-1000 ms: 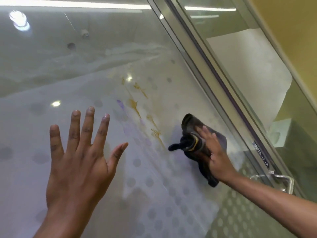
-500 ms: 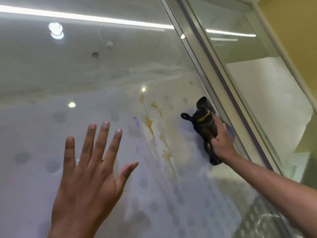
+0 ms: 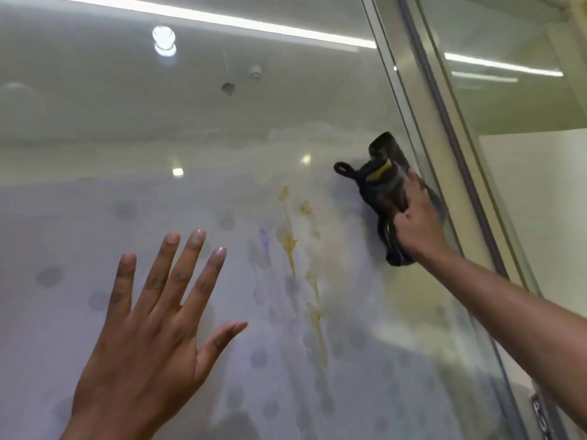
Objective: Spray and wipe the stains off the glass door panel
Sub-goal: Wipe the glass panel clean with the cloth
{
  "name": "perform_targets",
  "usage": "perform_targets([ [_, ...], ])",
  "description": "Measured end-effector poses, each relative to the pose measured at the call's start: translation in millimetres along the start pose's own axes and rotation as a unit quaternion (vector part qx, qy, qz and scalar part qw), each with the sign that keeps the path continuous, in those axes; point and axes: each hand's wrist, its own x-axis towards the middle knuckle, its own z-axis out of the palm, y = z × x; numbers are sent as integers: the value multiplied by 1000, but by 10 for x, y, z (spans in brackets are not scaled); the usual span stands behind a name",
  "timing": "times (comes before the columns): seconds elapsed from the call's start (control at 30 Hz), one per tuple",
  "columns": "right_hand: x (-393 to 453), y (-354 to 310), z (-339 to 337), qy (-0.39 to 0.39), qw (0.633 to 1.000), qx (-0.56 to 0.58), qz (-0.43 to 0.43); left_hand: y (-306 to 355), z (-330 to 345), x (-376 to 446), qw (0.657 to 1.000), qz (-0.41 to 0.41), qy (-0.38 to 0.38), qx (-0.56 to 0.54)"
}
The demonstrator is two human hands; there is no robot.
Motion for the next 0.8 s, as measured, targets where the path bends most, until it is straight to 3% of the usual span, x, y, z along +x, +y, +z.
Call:
perform_targets([
  [0.07, 377, -207, 81, 54, 994, 20, 97, 13, -4, 7, 1000, -2, -1, 4],
  [0.13, 366, -509, 313, 61, 994, 25, 81, 16, 1, 15, 1000, -7, -2, 6],
  [0.23, -156, -867, 525, -33, 988, 12, -152, 13, -12, 11, 1000, -13, -9, 6],
  [0.3, -420, -818, 514, -144, 943, -43, -297, 19, -33, 9, 1000, -16, -14, 10],
  [0.37, -173, -668, 326, -207, 898, -70, -382, 24, -48, 3, 1000, -21, -19, 12],
  [0.4, 30, -617, 251, -216, 894, -74, -387, 26, -47, 1, 999, -24, -21, 11],
  [0.57, 678, -982, 368, -136, 946, -38, -291, 29, -12, 9, 999, -37, -7, 3],
  [0.7, 200, -1123, 571, -164, 914, -48, -369, 24, -1, 4, 999, -49, 6, -14],
  [0.8, -576, -861, 507, -214, 874, -50, -434, 14, -29, -4, 997, -71, -1, -20],
])
